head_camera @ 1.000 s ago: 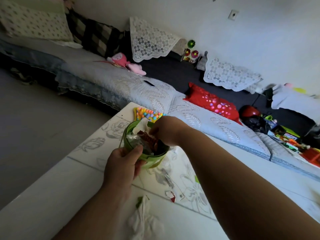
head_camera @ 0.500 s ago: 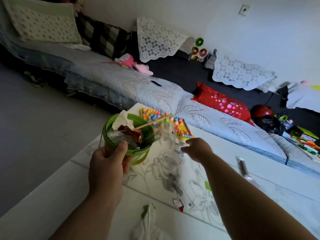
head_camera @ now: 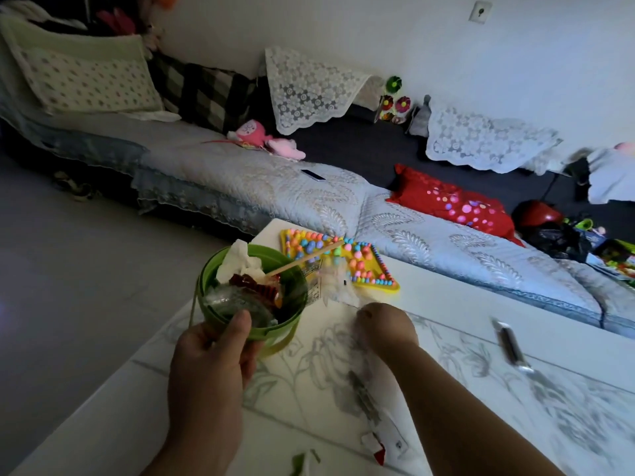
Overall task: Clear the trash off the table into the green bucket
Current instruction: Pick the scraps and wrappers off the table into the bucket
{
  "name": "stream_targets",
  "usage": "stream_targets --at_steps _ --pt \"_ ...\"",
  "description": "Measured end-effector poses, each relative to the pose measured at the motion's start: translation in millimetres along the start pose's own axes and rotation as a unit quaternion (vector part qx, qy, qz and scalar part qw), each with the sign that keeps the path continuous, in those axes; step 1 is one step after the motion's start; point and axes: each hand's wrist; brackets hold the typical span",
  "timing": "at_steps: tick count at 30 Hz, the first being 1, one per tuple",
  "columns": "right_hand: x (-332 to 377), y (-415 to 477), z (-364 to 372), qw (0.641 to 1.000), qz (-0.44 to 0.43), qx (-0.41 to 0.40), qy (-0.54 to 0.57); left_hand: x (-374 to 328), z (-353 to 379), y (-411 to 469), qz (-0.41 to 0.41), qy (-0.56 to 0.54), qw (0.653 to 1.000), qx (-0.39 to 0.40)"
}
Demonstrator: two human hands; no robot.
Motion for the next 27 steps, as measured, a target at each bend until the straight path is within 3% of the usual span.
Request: stream_targets --at_steps 4,8,11,16,22,24,27 --pt "-14 -26 -29 0.989 -0.030 -0.074 0.126 2 3 -7 -0.014 0.000 1.000 0.009" --pt "5 -55 -99 0.937 -0.028 -0.094 0.336 1 7 -19 -0.027 0.016 0.999 0.038" --pt "29 -81 -144 0.909 -0.083 -0.086 0.400 -3 7 -24 -0.035 0.010 0.998 0.043" --pt "36 -82 -162 0.923 -0.091 -0.119 0.354 -19 -1 -26 -0.037 -0.007 0.999 0.028" --pt "-5 -70 -91 0.980 0.078 0.086 0.159 -25 -15 -18 -0.042 -0.026 0.999 0.009" --pt "-14 -69 -62 0.973 0.127 0.145 0.125 -24 -17 -15 -0.042 -0.031 0.999 0.010" --pt "-21 -62 -35 0.970 0.162 0.149 0.107 -24 -16 -12 -0.043 -0.038 0.998 0.015"
Point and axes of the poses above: each hand's wrist, its own y-axis towards the middle knuckle, its own z-axis out of the palm, x = y × z, and after that the axes turned 11 degrees about z, right-handed
